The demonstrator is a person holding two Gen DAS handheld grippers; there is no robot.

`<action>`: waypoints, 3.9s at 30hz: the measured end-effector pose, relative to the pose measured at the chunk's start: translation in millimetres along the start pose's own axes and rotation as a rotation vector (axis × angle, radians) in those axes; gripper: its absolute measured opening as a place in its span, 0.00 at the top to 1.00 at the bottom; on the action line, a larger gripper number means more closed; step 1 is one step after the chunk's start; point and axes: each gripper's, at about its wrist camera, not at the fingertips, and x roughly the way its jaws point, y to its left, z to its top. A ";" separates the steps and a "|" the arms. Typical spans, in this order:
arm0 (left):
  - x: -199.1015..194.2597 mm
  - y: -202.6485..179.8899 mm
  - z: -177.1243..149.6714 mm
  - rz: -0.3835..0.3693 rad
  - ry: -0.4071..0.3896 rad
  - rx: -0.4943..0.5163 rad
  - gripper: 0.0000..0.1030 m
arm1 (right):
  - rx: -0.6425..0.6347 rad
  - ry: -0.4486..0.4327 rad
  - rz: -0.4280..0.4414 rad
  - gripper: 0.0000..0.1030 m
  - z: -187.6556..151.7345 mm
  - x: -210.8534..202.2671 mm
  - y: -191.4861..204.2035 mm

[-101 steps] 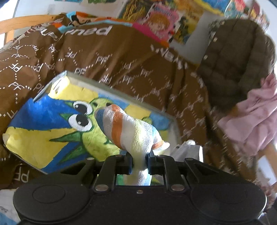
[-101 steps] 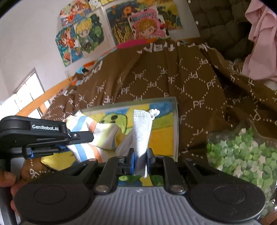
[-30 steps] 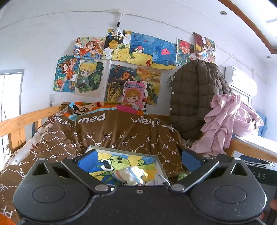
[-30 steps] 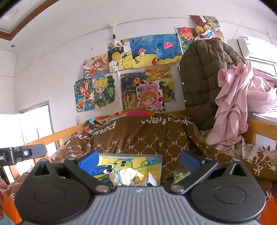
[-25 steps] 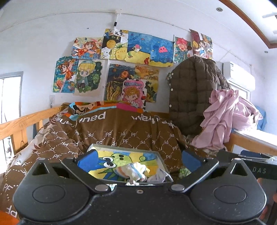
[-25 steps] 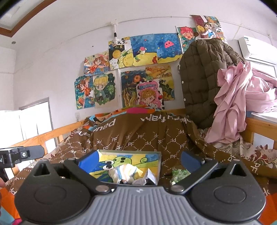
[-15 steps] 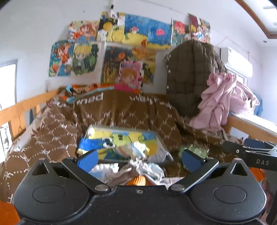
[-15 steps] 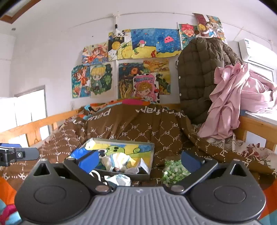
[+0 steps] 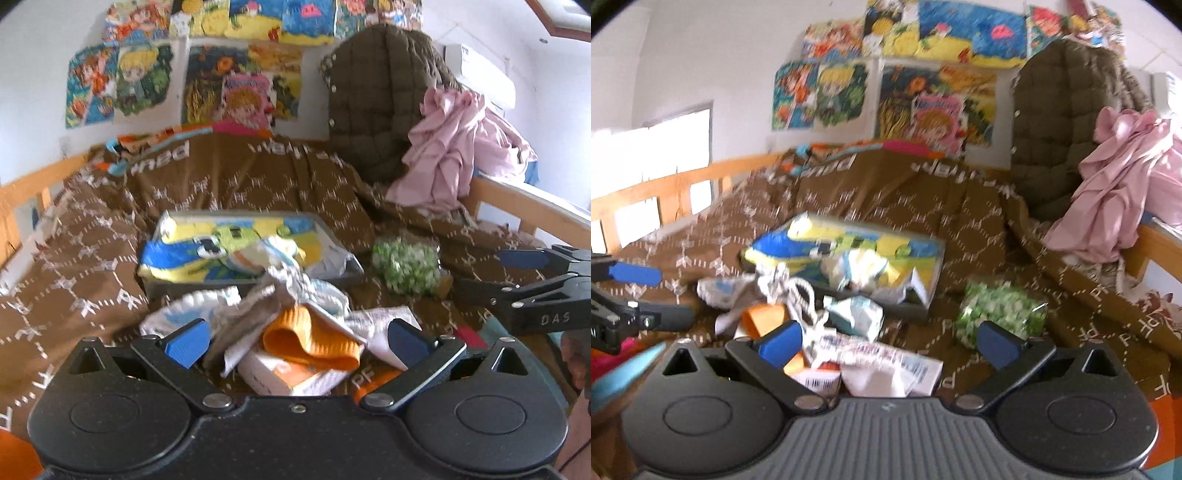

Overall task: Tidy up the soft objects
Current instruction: 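Raise both open tools from the tray and move back over the pile, then grasp the orange silicone piece with the left tool while the right tool grasps a white tissue, then lift and carry the orange piece with the left tool while the right tool carries the tissue toward the tray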

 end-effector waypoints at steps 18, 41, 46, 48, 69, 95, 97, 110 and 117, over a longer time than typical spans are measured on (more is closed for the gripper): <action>45.0 -3.5 -13.5 -0.048 0.116 0.099 0.01 | -0.043 0.308 0.036 0.00 -15.7 63.8 -2.9; 111.3 30.2 -13.6 -0.192 0.124 -0.117 0.08 | 0.011 0.457 0.163 0.08 -21.1 128.1 -20.4; 115.9 32.0 -13.3 -0.199 0.112 -0.138 0.08 | 0.021 0.471 0.175 0.09 -23.2 132.8 -18.0; 118.5 32.0 -13.2 -0.203 0.109 -0.142 0.08 | 0.022 0.476 0.179 0.10 -24.5 134.1 -16.3; 126.0 28.3 -12.1 -0.207 0.131 -0.136 0.56 | 0.094 0.490 0.193 0.47 -28.6 144.5 -18.2; 94.3 6.5 -6.8 -0.191 0.255 -0.162 0.80 | 0.283 0.466 0.268 0.91 -23.8 120.1 -42.0; 86.8 7.6 -4.0 -0.184 0.251 -0.182 0.81 | 0.342 0.438 0.291 0.91 -21.1 114.4 -50.4; 44.8 3.0 8.6 -0.216 0.198 -0.268 0.81 | 0.338 0.260 0.262 0.92 -2.5 77.6 -61.7; 33.5 4.5 15.2 -0.223 0.157 -0.293 0.81 | 0.545 0.326 0.392 0.91 -8.8 82.3 -81.0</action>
